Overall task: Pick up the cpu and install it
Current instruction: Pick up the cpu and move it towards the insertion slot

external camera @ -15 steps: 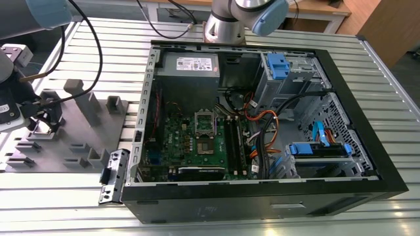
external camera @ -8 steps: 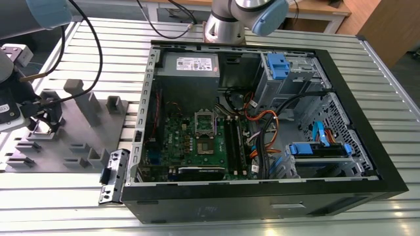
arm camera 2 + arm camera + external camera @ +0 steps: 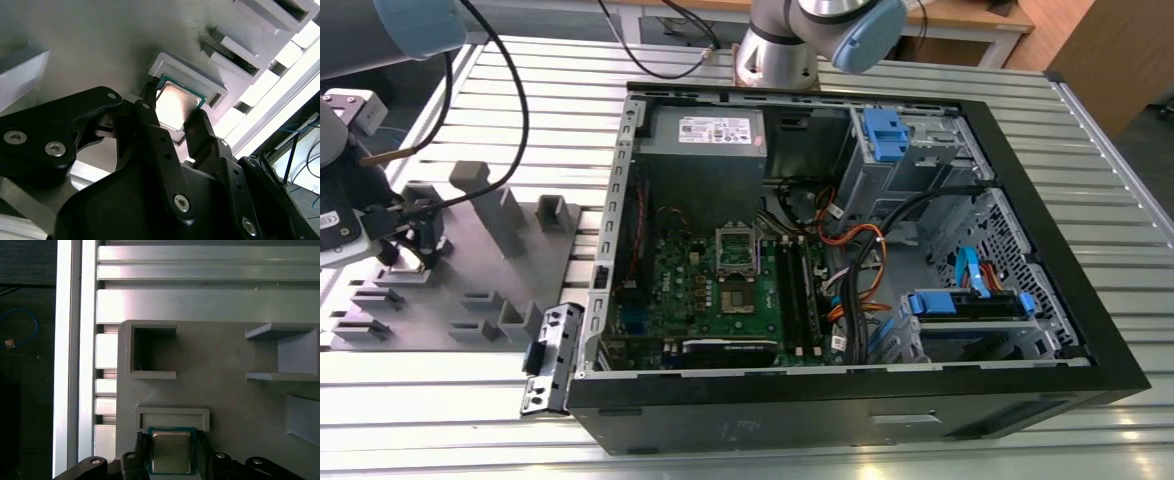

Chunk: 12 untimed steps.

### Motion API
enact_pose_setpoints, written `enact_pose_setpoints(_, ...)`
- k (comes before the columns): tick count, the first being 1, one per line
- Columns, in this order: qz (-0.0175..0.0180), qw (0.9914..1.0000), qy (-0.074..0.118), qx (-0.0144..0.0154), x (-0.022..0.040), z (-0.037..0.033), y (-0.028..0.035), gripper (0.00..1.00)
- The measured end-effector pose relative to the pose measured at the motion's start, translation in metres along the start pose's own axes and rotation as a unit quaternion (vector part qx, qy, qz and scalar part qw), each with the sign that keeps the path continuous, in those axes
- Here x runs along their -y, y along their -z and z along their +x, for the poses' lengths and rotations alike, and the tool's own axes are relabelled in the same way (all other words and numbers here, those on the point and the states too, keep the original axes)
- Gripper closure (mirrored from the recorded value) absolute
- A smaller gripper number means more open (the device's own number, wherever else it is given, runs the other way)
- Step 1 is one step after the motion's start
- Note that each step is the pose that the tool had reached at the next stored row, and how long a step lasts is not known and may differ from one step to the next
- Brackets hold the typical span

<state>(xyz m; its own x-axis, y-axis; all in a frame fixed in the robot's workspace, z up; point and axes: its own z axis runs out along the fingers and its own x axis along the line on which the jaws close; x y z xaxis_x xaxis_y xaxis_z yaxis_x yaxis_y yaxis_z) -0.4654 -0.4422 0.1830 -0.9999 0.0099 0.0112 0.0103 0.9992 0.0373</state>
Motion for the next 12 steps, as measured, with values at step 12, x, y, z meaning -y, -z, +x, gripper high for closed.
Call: enact_pose_setpoints(12, 0.0, 1.0, 0.0, 0.0, -0.0006, 0.0, 0.0, 0.53)
